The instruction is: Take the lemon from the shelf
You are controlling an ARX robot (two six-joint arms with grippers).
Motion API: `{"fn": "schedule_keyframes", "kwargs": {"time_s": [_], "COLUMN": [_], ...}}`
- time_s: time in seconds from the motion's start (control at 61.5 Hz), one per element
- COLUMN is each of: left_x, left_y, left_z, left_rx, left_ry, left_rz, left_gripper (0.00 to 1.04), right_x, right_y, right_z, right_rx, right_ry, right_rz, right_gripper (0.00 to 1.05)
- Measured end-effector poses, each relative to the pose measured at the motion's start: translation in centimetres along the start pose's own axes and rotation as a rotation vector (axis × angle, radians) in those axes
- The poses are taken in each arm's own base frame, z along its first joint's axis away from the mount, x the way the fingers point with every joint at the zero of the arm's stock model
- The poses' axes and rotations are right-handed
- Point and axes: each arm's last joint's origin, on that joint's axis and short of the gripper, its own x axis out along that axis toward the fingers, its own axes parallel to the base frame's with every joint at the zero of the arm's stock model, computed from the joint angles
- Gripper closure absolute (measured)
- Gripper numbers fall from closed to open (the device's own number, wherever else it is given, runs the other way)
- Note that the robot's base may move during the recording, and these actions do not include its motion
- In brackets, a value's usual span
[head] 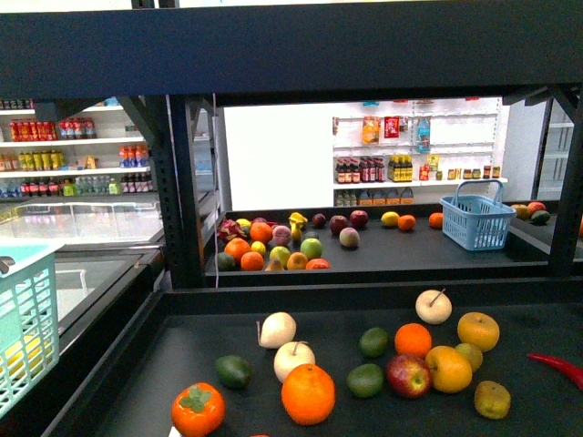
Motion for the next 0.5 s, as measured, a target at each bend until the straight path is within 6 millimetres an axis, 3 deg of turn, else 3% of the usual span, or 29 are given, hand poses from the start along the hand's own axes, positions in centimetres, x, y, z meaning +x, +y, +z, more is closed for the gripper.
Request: {"fn": "schedule_keyframes", "kwargs": {"time_s": [0.26, 0.374, 0.504], "left_x": [-1.4, -3.1, -6.2], "left_y": [-4.1, -7.5, -11.1], "left_z": [0.7, 0.6, -0.9], "left_rx": [0.141, 0.262, 0.469], "left_ry": [0.019, 0.029, 0.058], "left_rz": [0.066, 0.172, 0.292], "left_gripper": [0.08, 0.08, 0.08], "right_x": [0.0, 0.0, 0.0], "right_y": [0.0, 0.0, 0.0], "right_z": [0.0, 0.0, 0.0], "right_rx": [0.0, 0.0, 0.0], "right_ry": [0.0, 0.0, 0.0], "right_rz": [0.0, 0.0, 0.0], "right_gripper": [0.02, 0.02, 0.02]}}
